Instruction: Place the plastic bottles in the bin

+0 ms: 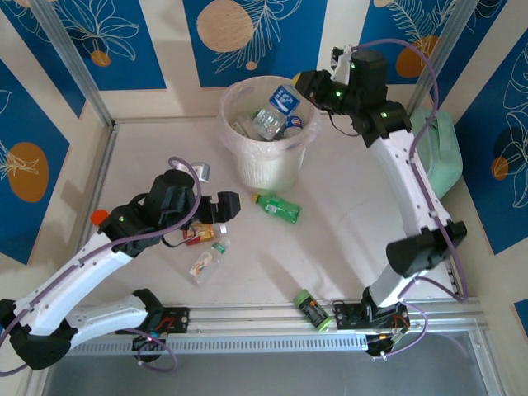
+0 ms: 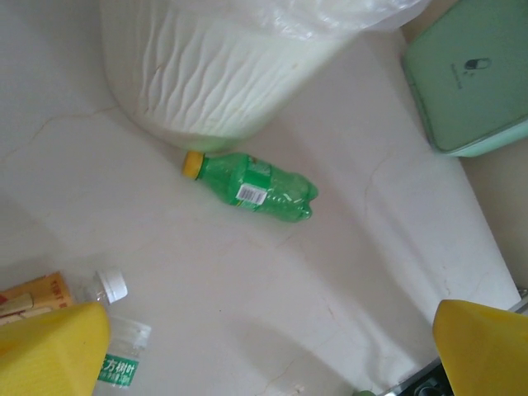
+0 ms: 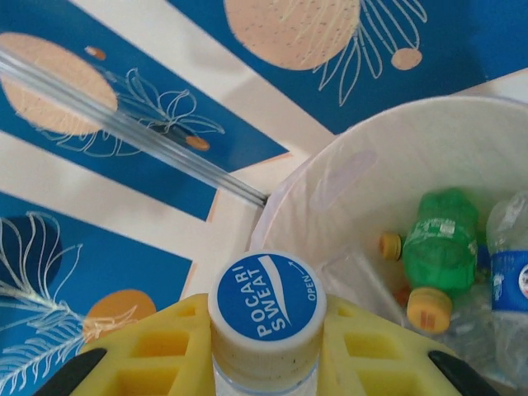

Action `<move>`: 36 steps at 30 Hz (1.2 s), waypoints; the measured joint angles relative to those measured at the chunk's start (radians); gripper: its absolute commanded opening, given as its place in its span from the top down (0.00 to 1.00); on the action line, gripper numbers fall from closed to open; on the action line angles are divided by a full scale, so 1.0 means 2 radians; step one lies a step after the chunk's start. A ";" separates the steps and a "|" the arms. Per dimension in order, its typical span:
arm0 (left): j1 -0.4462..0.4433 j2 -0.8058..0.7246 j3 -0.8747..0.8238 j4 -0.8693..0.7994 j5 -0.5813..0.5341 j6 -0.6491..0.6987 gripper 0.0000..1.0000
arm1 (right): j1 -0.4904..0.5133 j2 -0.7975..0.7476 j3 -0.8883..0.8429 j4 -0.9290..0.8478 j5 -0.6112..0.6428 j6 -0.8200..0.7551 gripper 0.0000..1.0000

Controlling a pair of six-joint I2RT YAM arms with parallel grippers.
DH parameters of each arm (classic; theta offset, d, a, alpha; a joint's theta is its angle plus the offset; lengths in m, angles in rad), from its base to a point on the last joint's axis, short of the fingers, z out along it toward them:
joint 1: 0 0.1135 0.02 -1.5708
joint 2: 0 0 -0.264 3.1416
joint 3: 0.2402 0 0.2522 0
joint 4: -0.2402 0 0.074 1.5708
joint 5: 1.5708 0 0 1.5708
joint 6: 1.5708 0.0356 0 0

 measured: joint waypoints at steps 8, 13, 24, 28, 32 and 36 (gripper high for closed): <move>0.012 0.000 -0.005 0.002 0.000 -0.014 0.00 | -0.024 0.159 0.201 -0.075 -0.022 0.017 0.29; 0.024 0.000 -0.009 0.000 0.000 -0.021 0.00 | -0.025 0.169 0.217 -0.115 -0.022 0.011 0.29; 0.072 0.002 -0.038 0.006 0.019 -0.052 0.04 | -0.007 -0.061 -0.094 -0.061 -0.011 -0.032 0.23; 0.080 0.008 -0.046 0.017 0.035 -0.064 0.05 | -0.001 -0.161 -0.225 -0.027 -0.009 -0.042 0.18; 0.090 0.010 -0.054 0.031 0.050 -0.077 0.07 | 0.008 -0.226 -0.354 0.003 -0.010 -0.052 0.17; 0.102 0.010 -0.068 0.042 0.061 -0.092 0.09 | 0.008 -0.239 -0.474 0.032 -0.027 -0.051 0.16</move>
